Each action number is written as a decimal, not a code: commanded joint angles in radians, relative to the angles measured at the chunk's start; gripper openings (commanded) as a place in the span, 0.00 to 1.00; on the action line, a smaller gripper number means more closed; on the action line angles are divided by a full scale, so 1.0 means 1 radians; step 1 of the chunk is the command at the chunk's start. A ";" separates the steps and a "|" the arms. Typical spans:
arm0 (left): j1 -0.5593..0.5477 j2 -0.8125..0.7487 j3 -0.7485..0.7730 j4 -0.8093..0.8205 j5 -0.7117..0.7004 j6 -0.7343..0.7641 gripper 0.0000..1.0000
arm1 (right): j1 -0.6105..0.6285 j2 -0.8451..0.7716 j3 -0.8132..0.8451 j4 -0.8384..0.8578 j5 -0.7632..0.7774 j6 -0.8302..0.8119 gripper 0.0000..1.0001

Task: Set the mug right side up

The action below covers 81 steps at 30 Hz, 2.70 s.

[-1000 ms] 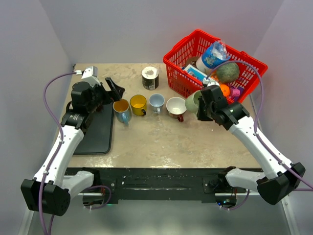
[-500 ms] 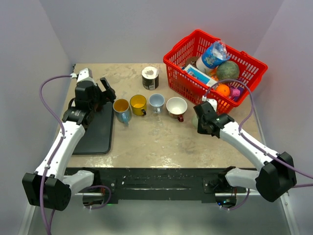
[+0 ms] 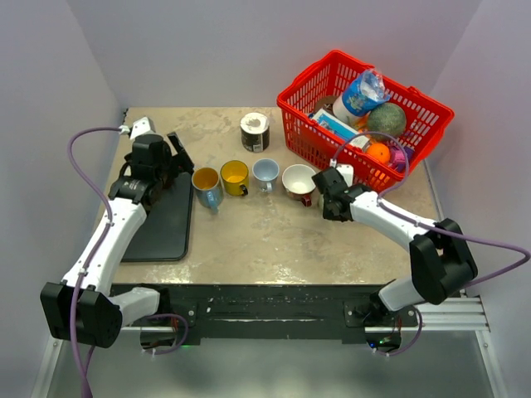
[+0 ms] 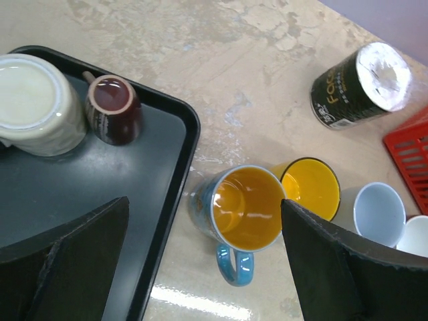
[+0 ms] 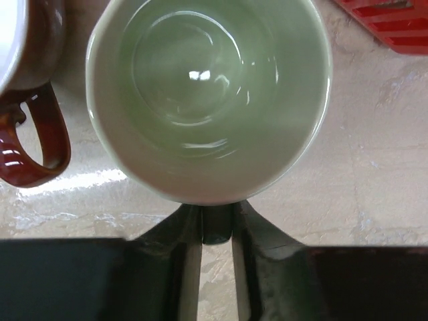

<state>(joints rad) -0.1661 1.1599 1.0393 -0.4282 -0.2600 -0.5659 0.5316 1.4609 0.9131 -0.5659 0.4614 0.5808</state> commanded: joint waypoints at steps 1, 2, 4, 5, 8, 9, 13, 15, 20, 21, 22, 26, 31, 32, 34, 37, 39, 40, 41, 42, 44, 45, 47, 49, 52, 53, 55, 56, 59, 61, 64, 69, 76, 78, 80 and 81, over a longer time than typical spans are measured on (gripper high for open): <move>0.000 0.006 0.073 -0.035 -0.119 -0.014 0.99 | 0.001 -0.010 0.084 -0.025 0.069 0.034 0.35; 0.000 0.007 0.071 -0.035 -0.130 -0.014 0.99 | 0.002 -0.004 0.093 -0.032 0.065 0.033 0.43; 0.000 0.011 0.071 -0.035 -0.137 -0.014 0.99 | 0.002 0.001 0.104 -0.054 0.063 0.033 0.59; 0.000 0.015 0.070 -0.038 -0.145 -0.022 0.99 | 0.001 0.006 0.118 -0.061 0.062 0.034 0.63; 0.000 0.021 0.068 -0.046 -0.169 -0.028 0.99 | 0.002 -0.017 0.144 -0.089 0.048 0.024 0.74; 0.000 0.023 0.067 -0.047 -0.177 -0.028 0.99 | 0.001 -0.025 0.151 -0.097 0.033 0.021 0.77; 0.005 0.043 0.064 -0.081 -0.226 -0.011 0.99 | 0.001 -0.077 0.214 -0.162 -0.026 -0.001 0.86; 0.010 0.069 0.058 -0.086 -0.234 0.009 0.99 | 0.001 -0.105 0.260 -0.175 -0.075 -0.012 0.88; 0.052 0.158 0.048 -0.096 -0.283 0.072 0.99 | 0.001 -0.122 0.371 -0.181 -0.128 -0.044 0.89; 0.107 0.170 0.047 -0.090 -0.272 0.078 0.99 | 0.001 -0.119 0.388 -0.181 -0.133 -0.047 0.89; 0.147 0.181 0.048 -0.089 -0.246 0.081 0.99 | 0.001 -0.114 0.404 -0.184 -0.148 -0.048 0.89; 0.298 0.213 0.042 -0.038 -0.085 0.090 0.99 | 0.001 -0.103 0.446 -0.173 -0.168 -0.058 0.89; 0.421 0.224 -0.007 0.057 -0.007 0.121 0.99 | -0.001 -0.088 0.449 -0.177 -0.179 -0.075 0.89; 0.448 0.224 -0.018 0.072 0.016 0.120 0.99 | -0.001 -0.086 0.448 -0.175 -0.182 -0.079 0.89; 0.545 0.218 -0.062 0.138 0.117 0.097 0.99 | -0.001 -0.083 0.446 -0.166 -0.190 -0.087 0.89; 0.632 0.227 -0.097 0.218 0.189 0.046 0.99 | -0.005 -0.074 0.446 -0.155 -0.185 -0.101 0.89; 0.661 0.245 -0.093 0.194 0.162 0.012 0.99 | -0.007 -0.067 0.443 -0.147 -0.188 -0.104 0.89; 0.666 0.260 -0.091 0.187 0.127 -0.011 0.98 | -0.008 -0.065 0.438 -0.141 -0.193 -0.104 0.89; 0.672 0.268 -0.094 0.183 0.114 -0.018 0.98 | -0.010 -0.065 0.435 -0.135 -0.201 -0.102 0.89; 0.684 0.276 -0.097 0.178 0.105 -0.028 0.97 | -0.010 -0.065 0.432 -0.131 -0.202 -0.102 0.89; 0.694 0.296 -0.113 0.189 0.099 -0.071 0.96 | -0.015 -0.065 0.426 -0.123 -0.205 -0.101 0.89; 0.698 0.303 -0.116 0.215 0.110 -0.078 0.96 | -0.015 -0.066 0.423 -0.120 -0.205 -0.101 0.89; 0.698 0.346 -0.111 0.232 0.136 -0.088 0.96 | -0.019 -0.068 0.414 -0.114 -0.204 -0.101 0.89; 0.698 0.401 -0.079 0.221 0.142 -0.091 0.95 | -0.024 -0.068 0.408 -0.112 -0.202 -0.099 0.89; 0.698 0.428 -0.073 0.204 0.139 -0.077 0.91 | -0.030 -0.073 0.396 -0.112 -0.196 -0.090 0.89; 0.697 0.428 -0.077 0.206 0.136 -0.072 0.87 | -0.033 -0.077 0.391 -0.111 -0.193 -0.084 0.89; 0.695 0.413 -0.099 0.204 0.120 -0.065 0.86 | -0.036 -0.082 0.379 -0.108 -0.193 -0.078 0.89; 0.698 0.406 -0.111 0.212 0.125 -0.055 0.85 | -0.039 -0.088 0.374 -0.106 -0.191 -0.073 0.89; 0.697 0.380 -0.143 0.240 0.179 -0.031 0.78 | -0.042 -0.088 0.363 -0.103 -0.190 -0.067 0.89; 0.695 0.351 -0.169 0.239 0.208 -0.022 0.71 | -0.042 -0.086 0.360 -0.101 -0.191 -0.065 0.88; 0.695 0.278 -0.222 0.250 0.231 -0.022 0.51 | -0.045 -0.079 0.359 -0.095 -0.194 -0.064 0.88; 0.695 0.152 -0.294 0.335 0.255 0.018 0.38 | -0.045 -0.070 0.365 -0.088 -0.208 -0.070 0.88; 0.694 0.239 -0.177 0.316 0.381 0.225 0.57 | -0.045 -0.042 0.365 -0.081 -0.240 -0.087 0.88; 0.694 0.280 -0.139 0.293 0.392 0.257 0.61 | -0.044 -0.034 0.369 -0.086 -0.248 -0.090 0.88; 0.694 0.290 -0.131 0.313 0.403 0.297 0.61 | -0.044 -0.025 0.375 -0.089 -0.250 -0.098 0.88; 0.692 0.294 -0.122 0.322 0.416 0.331 0.61 | -0.045 -0.022 0.380 -0.094 -0.251 -0.099 0.88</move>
<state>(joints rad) 0.5274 1.4368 0.8597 -0.1417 0.0952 -0.3733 0.4904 1.4261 1.2728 -0.6777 0.2241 0.4969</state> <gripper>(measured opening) 0.611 0.877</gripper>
